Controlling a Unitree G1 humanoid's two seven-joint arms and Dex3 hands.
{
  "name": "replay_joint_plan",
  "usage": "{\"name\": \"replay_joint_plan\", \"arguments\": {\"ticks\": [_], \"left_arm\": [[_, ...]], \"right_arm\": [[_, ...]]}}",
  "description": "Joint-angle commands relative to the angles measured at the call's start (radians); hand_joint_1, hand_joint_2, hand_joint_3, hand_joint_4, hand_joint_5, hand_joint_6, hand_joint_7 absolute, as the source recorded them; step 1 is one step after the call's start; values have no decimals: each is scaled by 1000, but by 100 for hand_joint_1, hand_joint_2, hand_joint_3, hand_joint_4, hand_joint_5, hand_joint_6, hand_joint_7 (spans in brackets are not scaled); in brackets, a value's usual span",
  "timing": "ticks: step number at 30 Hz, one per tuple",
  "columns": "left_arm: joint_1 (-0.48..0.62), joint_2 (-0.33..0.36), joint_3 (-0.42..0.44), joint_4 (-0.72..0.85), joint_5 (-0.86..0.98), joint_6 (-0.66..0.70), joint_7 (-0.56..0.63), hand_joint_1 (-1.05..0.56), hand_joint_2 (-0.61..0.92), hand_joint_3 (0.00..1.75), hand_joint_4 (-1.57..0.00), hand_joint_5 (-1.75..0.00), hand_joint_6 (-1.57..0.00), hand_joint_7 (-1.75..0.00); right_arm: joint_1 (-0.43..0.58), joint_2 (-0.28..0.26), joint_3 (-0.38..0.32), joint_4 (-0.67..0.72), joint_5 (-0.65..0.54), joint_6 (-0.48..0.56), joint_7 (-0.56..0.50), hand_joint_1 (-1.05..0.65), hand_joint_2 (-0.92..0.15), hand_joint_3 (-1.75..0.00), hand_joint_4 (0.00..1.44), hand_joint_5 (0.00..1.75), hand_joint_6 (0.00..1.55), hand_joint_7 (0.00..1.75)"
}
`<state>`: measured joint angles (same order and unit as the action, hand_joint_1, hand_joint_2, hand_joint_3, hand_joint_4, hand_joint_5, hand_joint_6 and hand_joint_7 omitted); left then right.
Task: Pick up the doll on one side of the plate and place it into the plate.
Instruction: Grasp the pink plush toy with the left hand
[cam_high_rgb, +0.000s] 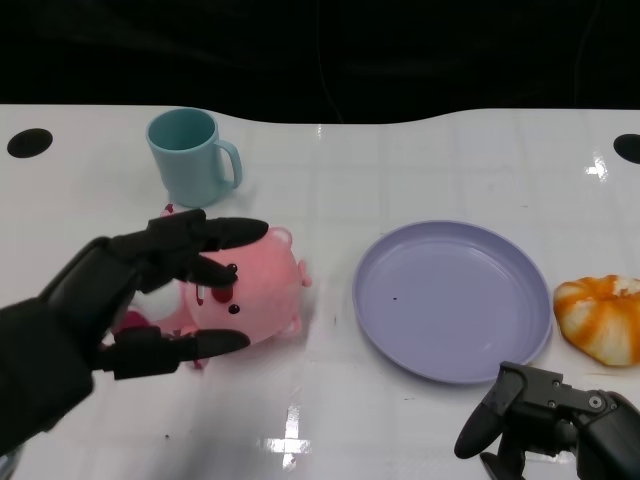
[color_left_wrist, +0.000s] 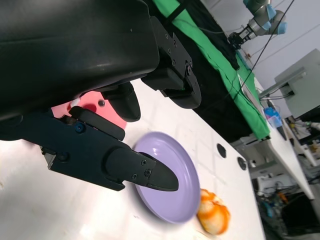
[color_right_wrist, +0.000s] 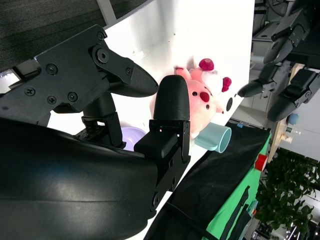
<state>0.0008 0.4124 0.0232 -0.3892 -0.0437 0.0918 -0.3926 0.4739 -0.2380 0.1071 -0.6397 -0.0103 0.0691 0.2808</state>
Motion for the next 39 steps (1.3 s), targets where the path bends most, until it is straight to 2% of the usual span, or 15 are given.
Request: {"name": "replay_joint_plan", "arguments": {"ticks": [1,10,14,21,31,39], "left_arm": [[-41,63,-5,18,101,-30,4,-59,92,2,-8,-86,-37,-15],[-96,150,-41,33,370,-60,15,-65,90,1,-4,-69,-34,-4],[-125,188,-63,47,489,-75,19,-66,88,0,-8,-54,-35,-2],[-188,240,-131,89,676,-54,-16,-70,90,1,-7,-44,-34,0],[-287,223,-242,230,843,-24,-32,-74,91,0,-9,-41,-32,0],[-373,159,-324,412,917,-7,22,-74,90,0,-13,-37,-31,0]], "right_arm": [[2,-6,-7,0,2,-1,-3,-17,-57,-105,63,168,58,132],[8,-6,-9,-6,7,1,-2,-18,-57,-104,62,168,58,132],[9,-7,-8,-9,4,-2,-2,-19,-57,-103,63,168,58,132],[13,-9,-8,-11,2,-4,-2,-20,-58,-102,63,167,59,132],[17,-9,-7,-19,3,4,-2,-19,-58,-102,62,168,59,132],[23,-8,-2,-23,-9,-2,-8,-18,-58,-101,63,167,59,132]]}}
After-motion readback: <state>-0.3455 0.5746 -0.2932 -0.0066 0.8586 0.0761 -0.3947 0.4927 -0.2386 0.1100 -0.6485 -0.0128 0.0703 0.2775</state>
